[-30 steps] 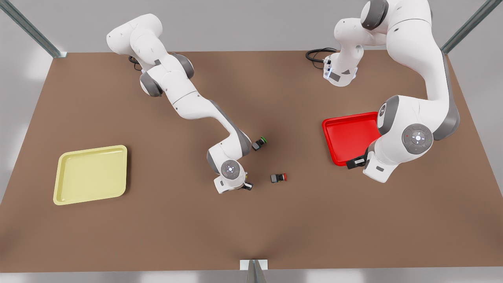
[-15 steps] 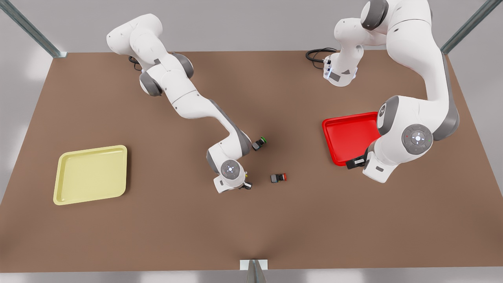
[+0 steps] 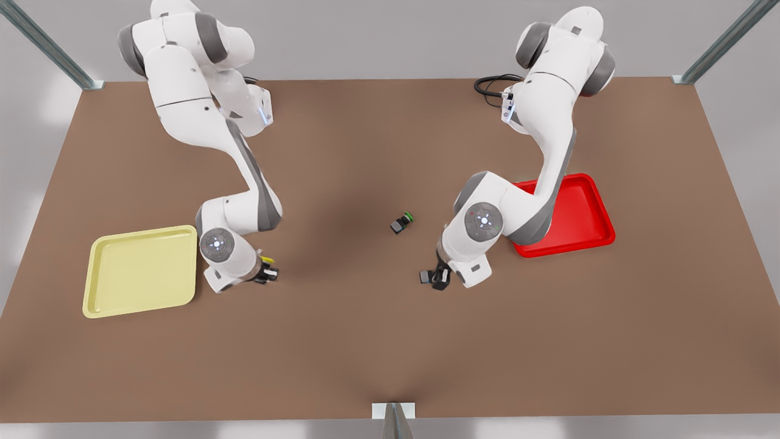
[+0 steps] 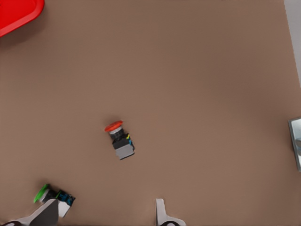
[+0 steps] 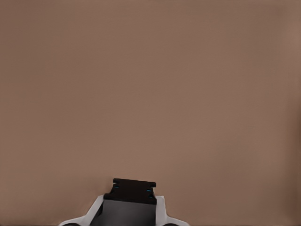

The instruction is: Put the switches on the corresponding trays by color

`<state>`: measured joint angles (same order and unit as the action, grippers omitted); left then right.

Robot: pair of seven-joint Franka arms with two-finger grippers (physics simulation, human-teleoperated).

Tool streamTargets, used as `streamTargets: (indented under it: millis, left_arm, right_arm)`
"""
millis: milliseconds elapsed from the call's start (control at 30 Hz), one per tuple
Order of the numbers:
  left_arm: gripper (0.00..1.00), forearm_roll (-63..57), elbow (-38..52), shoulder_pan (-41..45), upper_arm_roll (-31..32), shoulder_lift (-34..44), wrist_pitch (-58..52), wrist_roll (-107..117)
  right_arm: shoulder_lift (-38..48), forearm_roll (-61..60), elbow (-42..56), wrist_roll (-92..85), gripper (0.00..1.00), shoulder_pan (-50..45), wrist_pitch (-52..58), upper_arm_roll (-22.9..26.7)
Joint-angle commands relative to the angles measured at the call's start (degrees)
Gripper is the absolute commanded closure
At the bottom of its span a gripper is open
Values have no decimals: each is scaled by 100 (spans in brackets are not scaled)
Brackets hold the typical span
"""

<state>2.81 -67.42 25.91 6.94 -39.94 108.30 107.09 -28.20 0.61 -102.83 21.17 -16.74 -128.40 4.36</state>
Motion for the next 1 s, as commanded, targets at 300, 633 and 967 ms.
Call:
streamTargets:
  millis: [300,633,967]
  left_arm:
    - [0,-711,-70,275,-52,-822,903,489]
    - [0,-1107,-105,292,-79,-1367,1229,831]
    - [0,-1133,-193,380,-79,-1560,1255,1086]
  right_arm:
    - [385,255,-1055,-3338,49,1999,-791,637]
    - [148,800,-1038,-3646,9,2658,-1257,619]
    - [1580,599,-300,-3550,0,2334,974,-233]
